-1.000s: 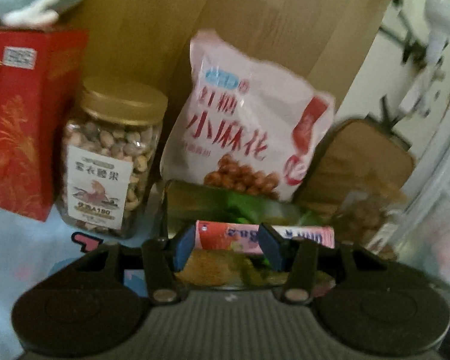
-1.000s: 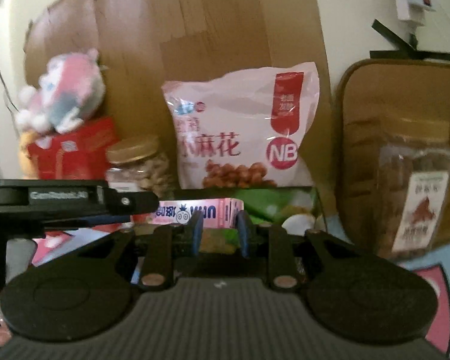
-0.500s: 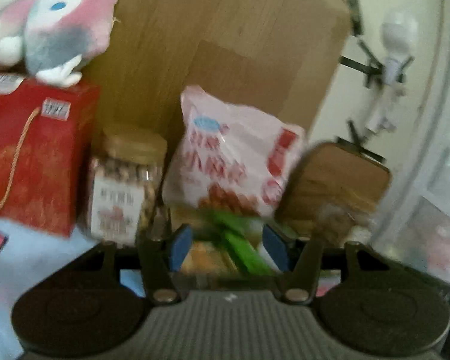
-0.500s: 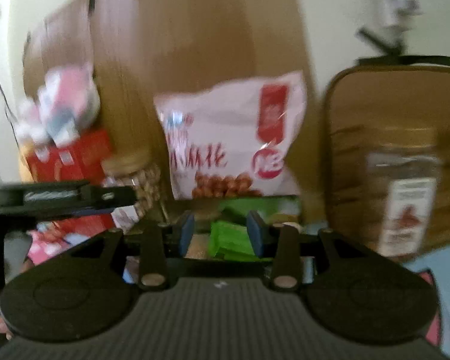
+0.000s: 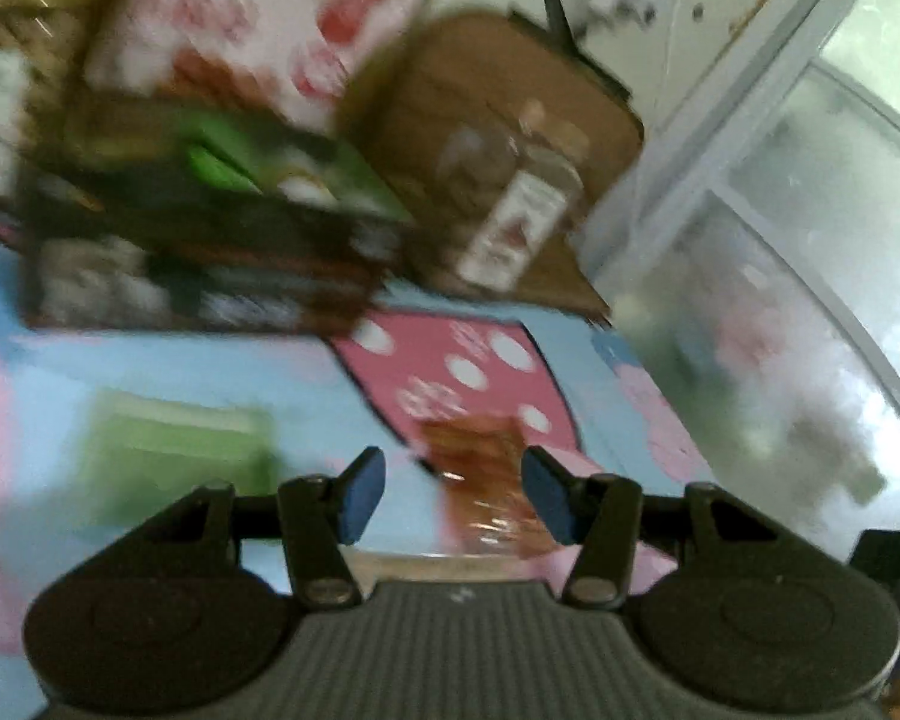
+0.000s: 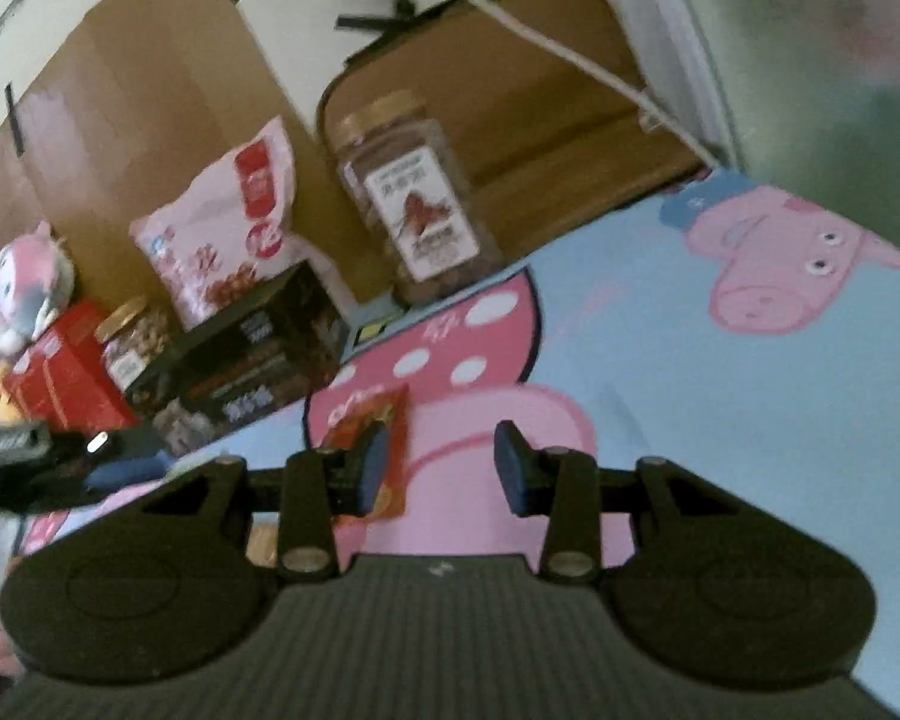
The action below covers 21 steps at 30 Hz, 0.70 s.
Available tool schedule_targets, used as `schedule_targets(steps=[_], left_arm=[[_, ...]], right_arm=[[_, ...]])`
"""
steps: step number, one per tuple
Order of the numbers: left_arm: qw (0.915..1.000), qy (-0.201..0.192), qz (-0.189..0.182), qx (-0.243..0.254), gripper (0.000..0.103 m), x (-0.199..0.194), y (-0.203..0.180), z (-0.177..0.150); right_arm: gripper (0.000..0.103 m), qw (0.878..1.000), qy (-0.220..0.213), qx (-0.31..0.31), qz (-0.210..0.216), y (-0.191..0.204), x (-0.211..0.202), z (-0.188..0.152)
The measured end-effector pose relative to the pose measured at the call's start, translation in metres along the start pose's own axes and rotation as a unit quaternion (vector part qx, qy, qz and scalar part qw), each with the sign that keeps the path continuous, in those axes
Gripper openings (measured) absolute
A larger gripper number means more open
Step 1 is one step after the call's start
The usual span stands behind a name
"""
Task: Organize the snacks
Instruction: 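Reach the left gripper to the red spicy snack bag and grasp it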
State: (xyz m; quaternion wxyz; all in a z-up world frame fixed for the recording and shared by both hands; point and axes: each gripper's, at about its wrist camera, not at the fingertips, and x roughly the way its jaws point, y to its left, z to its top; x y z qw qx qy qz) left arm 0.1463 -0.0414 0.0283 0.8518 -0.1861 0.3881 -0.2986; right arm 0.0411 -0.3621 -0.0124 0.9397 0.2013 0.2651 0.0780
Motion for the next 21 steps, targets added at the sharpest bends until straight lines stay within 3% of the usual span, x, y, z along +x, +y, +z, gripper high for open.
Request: schedule_targets(steps=[3,6,9,12,17,18,19,21], left_arm=[[0.9995,0.029,0.002,-0.008,0.051,0.026,-0.006,-0.001],[0.9986,0.050,-0.008,-0.017,0.049,0.041,-0.007,-0.011],[0.9990,0.040,-0.009,-0.019,0.044,0.043,-0.003,-0.015],[0.9984,0.037,-0.019,-0.039,0.046,0.042,0.003,-0.015],[0.9961,0.032,-0.047,-0.067,0.049,0.041,0.013,-0.013],[0.9959,0.030,-0.049,-0.070,0.048,0.040,0.014,-0.013],[0.9957,0.028,-0.048,-0.074,0.047,0.040,0.014,-0.014],[0.9947,0.021,-0.053,-0.086,0.046,0.037,0.015,-0.013]], right_arm=[[0.042,1.000,0.020,0.001,0.020,-0.001,0.013,0.001],[0.042,0.997,0.048,0.048,0.048,-0.017,0.035,0.005],[0.036,0.991,0.068,0.093,0.071,-0.030,0.051,0.008],[0.029,0.984,0.083,0.124,0.099,-0.034,0.064,0.011],[0.022,0.981,0.096,0.117,0.118,-0.023,0.070,0.006],[0.018,0.981,0.096,0.119,0.117,-0.024,0.070,0.005],[0.007,0.981,0.095,0.120,0.116,-0.024,0.069,0.005],[0.004,0.980,0.085,0.126,0.128,-0.024,0.064,0.007]])
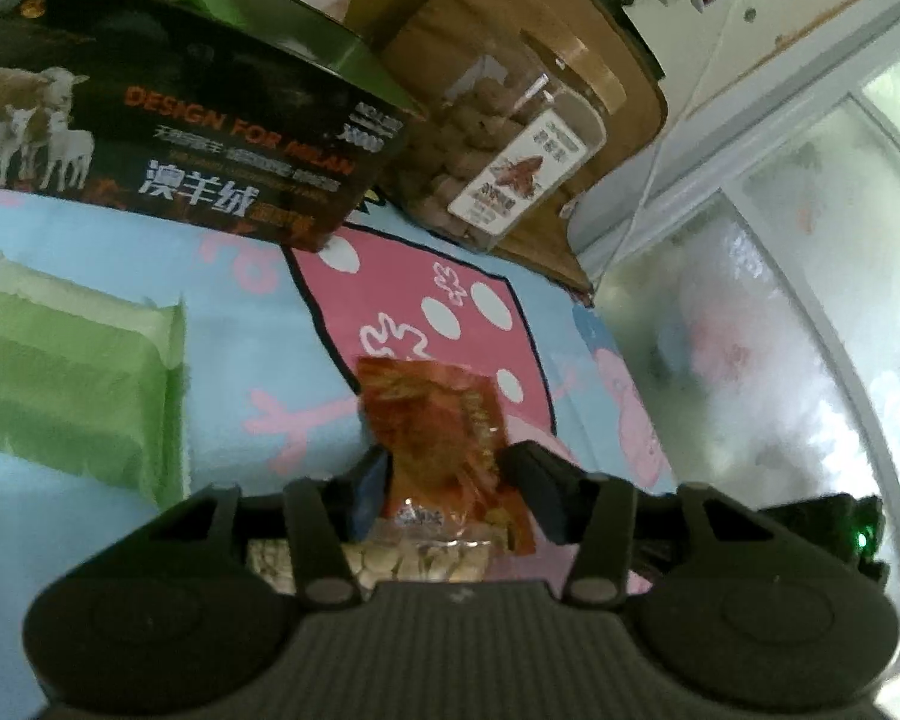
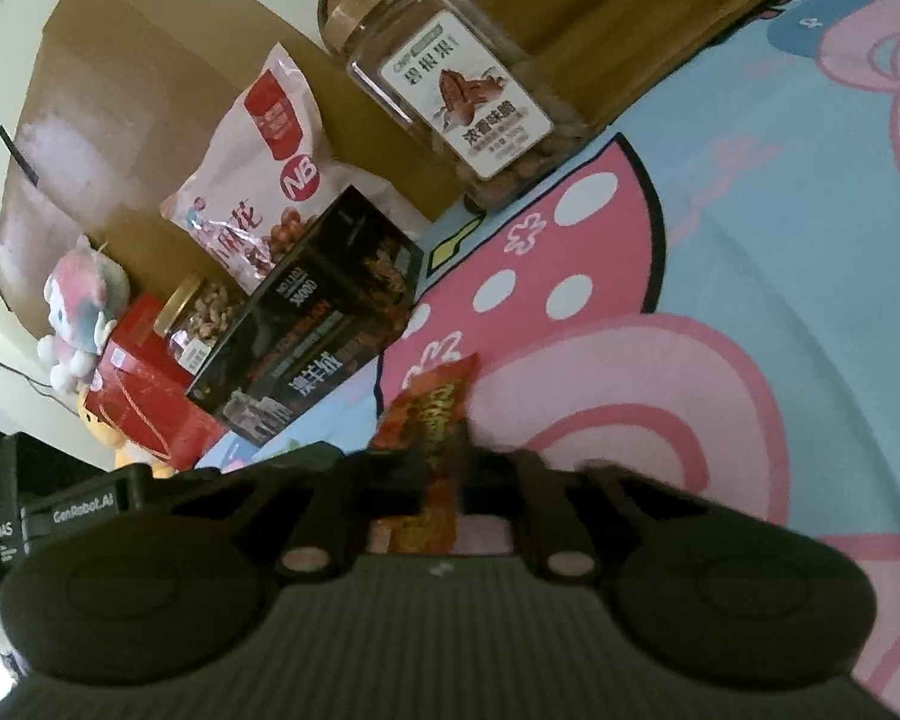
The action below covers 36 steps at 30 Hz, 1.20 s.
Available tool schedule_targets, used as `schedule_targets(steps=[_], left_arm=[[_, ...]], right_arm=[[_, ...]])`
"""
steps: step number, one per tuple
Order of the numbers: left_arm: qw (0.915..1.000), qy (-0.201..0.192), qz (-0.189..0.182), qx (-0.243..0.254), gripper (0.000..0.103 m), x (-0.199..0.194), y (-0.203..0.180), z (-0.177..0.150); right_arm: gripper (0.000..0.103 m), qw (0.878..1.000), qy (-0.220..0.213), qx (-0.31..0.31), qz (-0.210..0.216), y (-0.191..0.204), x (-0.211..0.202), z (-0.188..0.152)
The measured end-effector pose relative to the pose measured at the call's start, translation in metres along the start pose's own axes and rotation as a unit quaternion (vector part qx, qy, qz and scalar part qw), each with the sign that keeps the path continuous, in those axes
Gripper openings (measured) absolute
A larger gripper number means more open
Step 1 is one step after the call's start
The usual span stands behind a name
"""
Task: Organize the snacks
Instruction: 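Reach the left gripper to the red spicy snack bag and grasp it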
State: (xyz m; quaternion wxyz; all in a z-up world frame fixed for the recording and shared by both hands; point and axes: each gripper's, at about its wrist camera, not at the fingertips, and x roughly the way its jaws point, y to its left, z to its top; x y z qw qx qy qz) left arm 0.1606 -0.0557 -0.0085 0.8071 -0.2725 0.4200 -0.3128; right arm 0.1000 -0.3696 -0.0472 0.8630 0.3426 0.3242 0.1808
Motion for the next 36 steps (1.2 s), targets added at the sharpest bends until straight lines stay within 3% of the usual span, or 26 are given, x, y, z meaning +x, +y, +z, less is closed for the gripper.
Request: schedule_targets(steps=[4,10,15,22,27,32,33,36], left_arm=[[0.9995,-0.028,-0.014,-0.001,0.046,-0.020,-0.008,0.003],[0.9934,-0.105,-0.031,0.035,0.046,-0.075,-0.029,0.007],[0.9857,-0.155,0.002,0.067,0.046,-0.116,-0.034,-0.003],[0.9864,-0.152,0.063,0.001,0.046,-0.155,0.023,-0.047],[0.9845,-0.143,0.095,-0.035,0.046,-0.167,0.057,-0.070],[0.9846,-0.135,0.097,-0.055,0.048,-0.173,0.076,-0.074],[0.9849,-0.134,0.095,-0.054,0.053,-0.175,0.077,-0.074],[0.9871,-0.127,0.082,-0.053,0.059,-0.178,0.081,-0.073]], right_arm=[[0.004,1.000,-0.021,-0.004,0.021,0.015,-0.009,0.005],[0.004,0.996,-0.060,-0.034,0.055,0.057,-0.023,0.009],[0.005,0.989,-0.081,-0.096,0.081,0.099,-0.025,-0.004],[0.005,0.988,0.013,-0.118,0.096,0.116,0.014,-0.053],[0.006,0.983,0.098,-0.134,0.078,0.121,0.049,-0.094],[0.010,0.977,0.116,-0.170,0.059,0.129,0.059,-0.107],[0.012,0.975,0.116,-0.181,0.058,0.132,0.058,-0.106],[0.032,0.970,0.122,-0.198,0.068,0.136,0.053,-0.107]])
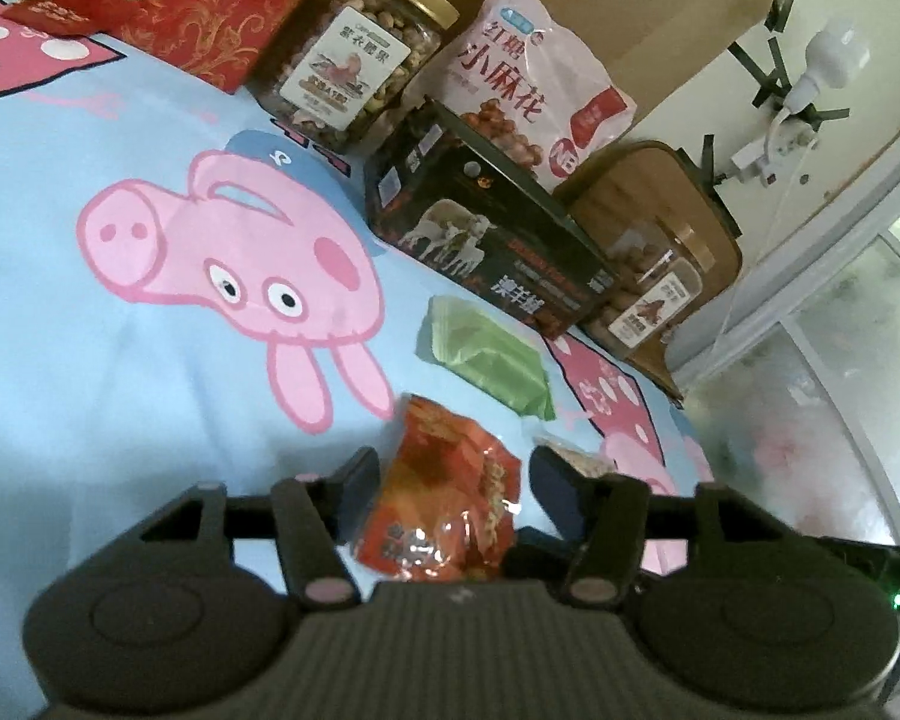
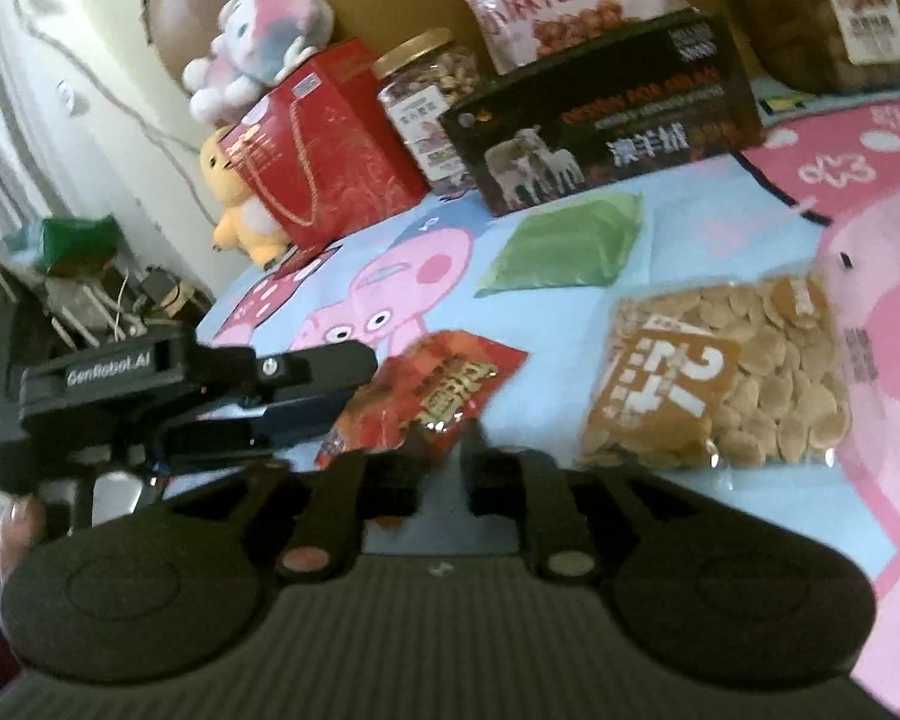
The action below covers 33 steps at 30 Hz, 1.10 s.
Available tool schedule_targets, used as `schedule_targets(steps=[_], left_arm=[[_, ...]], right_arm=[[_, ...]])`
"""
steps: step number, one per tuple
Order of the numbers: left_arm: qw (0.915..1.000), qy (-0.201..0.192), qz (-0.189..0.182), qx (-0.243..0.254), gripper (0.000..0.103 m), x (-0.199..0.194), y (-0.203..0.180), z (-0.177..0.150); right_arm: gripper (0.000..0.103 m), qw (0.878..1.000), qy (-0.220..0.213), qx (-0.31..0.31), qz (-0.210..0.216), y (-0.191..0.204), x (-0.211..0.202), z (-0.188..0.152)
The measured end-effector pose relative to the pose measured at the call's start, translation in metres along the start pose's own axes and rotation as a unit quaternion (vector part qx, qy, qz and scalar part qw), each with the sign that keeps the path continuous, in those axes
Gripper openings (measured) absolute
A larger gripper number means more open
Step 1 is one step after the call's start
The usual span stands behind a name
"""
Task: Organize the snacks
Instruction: 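Reach the left gripper to the red spicy snack bag and grasp it, then lift the red bag into the tin box and open the left gripper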
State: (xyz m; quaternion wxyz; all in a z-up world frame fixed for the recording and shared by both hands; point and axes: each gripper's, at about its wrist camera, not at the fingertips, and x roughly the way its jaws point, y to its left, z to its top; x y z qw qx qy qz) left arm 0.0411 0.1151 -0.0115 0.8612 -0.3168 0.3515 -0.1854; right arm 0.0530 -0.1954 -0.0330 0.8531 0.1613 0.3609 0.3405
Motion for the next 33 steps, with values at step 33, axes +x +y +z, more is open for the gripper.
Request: schedule_targets(steps=[33], left_arm=[[0.9923,0.004,-0.124,-0.003,0.018,0.027,-0.034,0.076]], right_arm=[[0.015,0.994,-0.079,-0.070,-0.007,0.020,0.002,0.023]])
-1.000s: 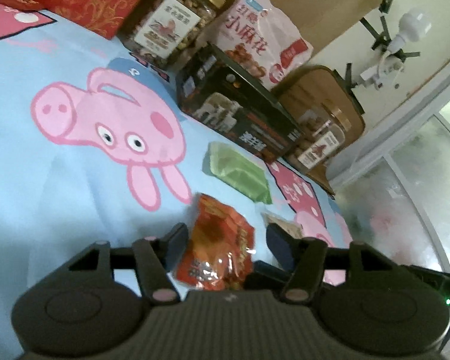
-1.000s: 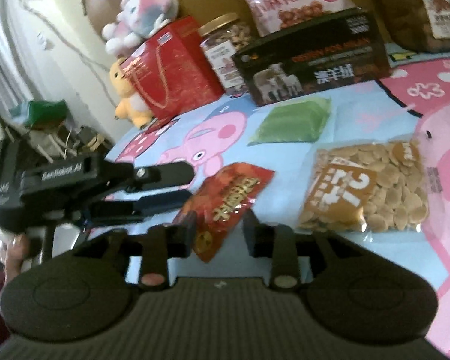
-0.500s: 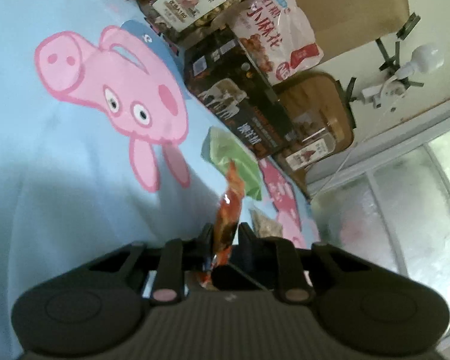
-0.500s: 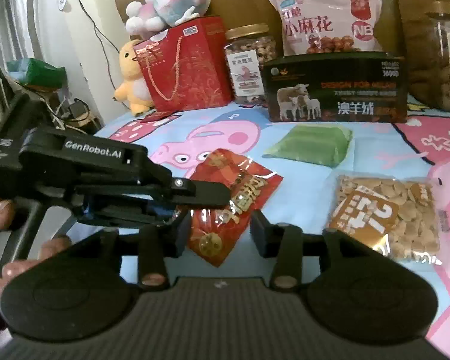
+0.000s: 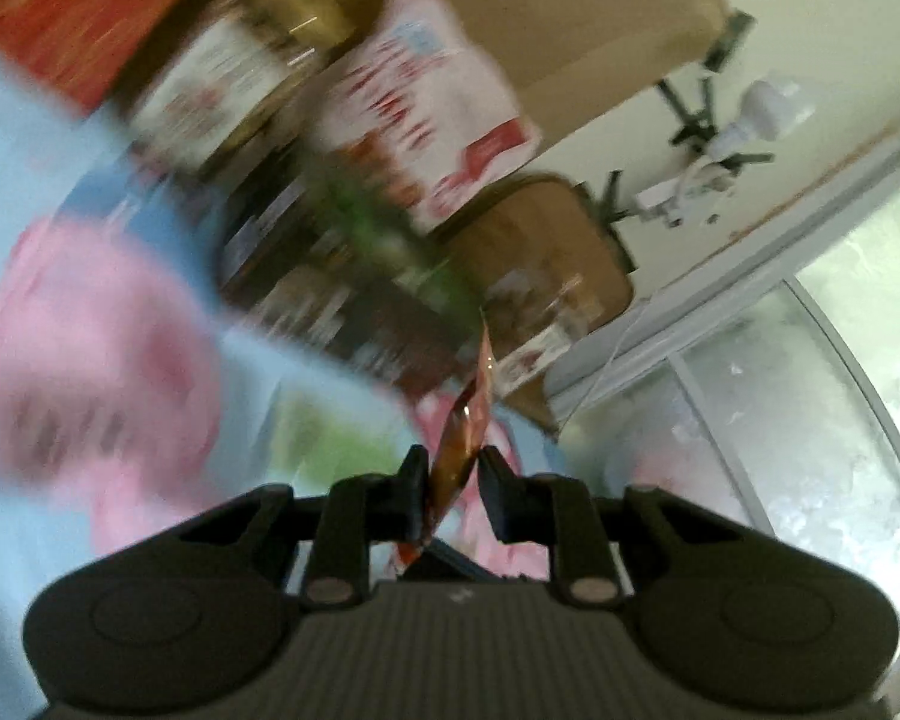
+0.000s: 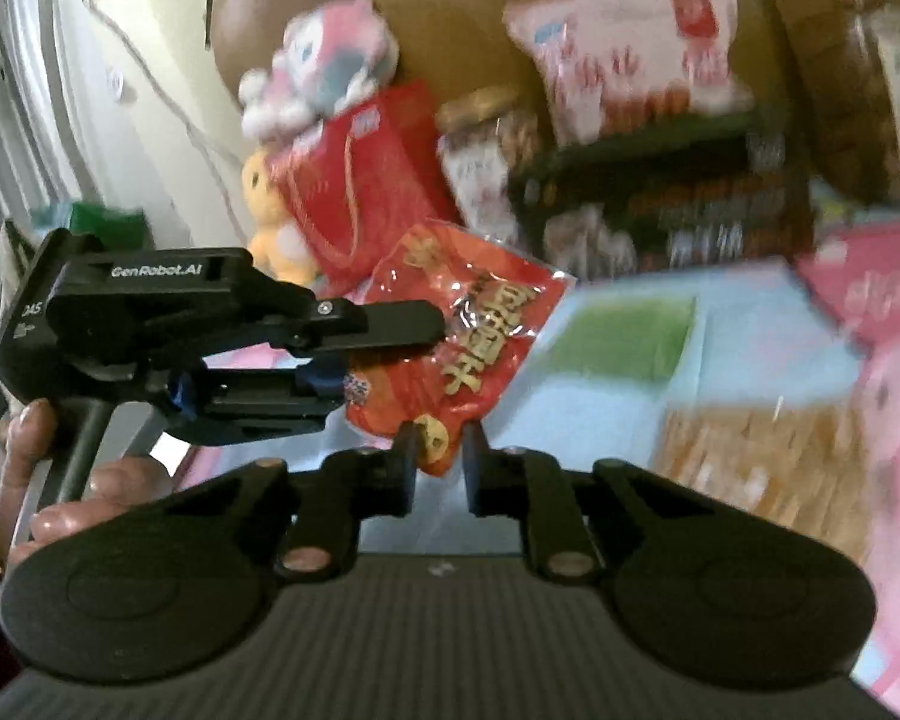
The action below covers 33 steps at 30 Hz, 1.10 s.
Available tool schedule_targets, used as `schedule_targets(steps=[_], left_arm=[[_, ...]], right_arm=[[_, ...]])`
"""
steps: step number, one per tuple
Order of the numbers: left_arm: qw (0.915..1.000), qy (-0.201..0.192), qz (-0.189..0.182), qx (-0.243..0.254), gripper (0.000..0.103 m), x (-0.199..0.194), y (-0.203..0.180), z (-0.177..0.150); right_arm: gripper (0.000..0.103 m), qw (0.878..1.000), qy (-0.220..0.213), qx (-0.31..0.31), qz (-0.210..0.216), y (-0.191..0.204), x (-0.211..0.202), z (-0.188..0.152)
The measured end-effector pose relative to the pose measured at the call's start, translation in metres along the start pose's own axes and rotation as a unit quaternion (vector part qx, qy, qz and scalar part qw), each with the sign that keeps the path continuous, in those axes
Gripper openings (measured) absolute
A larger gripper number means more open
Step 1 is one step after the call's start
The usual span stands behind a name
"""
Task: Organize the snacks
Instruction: 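Lift the red bag into the tin box and open the left gripper, then reach the left gripper to the pale green bag and grasp it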
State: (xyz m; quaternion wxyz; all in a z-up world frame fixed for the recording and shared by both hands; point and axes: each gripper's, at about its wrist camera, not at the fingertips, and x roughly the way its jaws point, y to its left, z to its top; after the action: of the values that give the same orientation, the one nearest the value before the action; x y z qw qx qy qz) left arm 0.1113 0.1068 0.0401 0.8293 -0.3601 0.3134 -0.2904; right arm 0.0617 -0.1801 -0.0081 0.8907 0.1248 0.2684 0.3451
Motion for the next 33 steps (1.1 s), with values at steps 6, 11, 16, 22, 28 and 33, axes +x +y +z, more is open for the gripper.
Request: schedule_targets(steps=[6,11,16,22,28,33], left_arm=[[0.9970,-0.039,0.019,0.065,0.019,0.050,-0.025,0.076],[0.9919,-0.049,0.097,0.066,0.028,0.093,-0.006,0.105],[0.9748,-0.051,0.193,0.101,0.053,0.106,-0.001,0.100],[0.9686,-0.107,0.177,0.138,0.053,0.056,-0.028,0.078],[0.9702,-0.078,0.170,0.154,0.053,0.022,-0.031,0.022],[0.9809,-0.017,0.178,0.078,0.053,0.033,0.002,-0.002]], right_arm=[[0.013,0.997,-0.058,-0.027,-0.038,-0.013,0.029,0.069],[0.016,0.996,-0.050,-0.032,-0.071,-0.039,0.083,0.107],[0.017,0.993,-0.036,-0.039,-0.108,-0.050,0.099,0.108],[0.018,0.990,-0.088,-0.014,-0.106,-0.058,0.040,0.112],[0.023,0.984,-0.107,0.097,-0.102,-0.092,-0.038,0.066],[0.023,0.981,-0.044,0.163,-0.092,-0.104,-0.035,0.033]])
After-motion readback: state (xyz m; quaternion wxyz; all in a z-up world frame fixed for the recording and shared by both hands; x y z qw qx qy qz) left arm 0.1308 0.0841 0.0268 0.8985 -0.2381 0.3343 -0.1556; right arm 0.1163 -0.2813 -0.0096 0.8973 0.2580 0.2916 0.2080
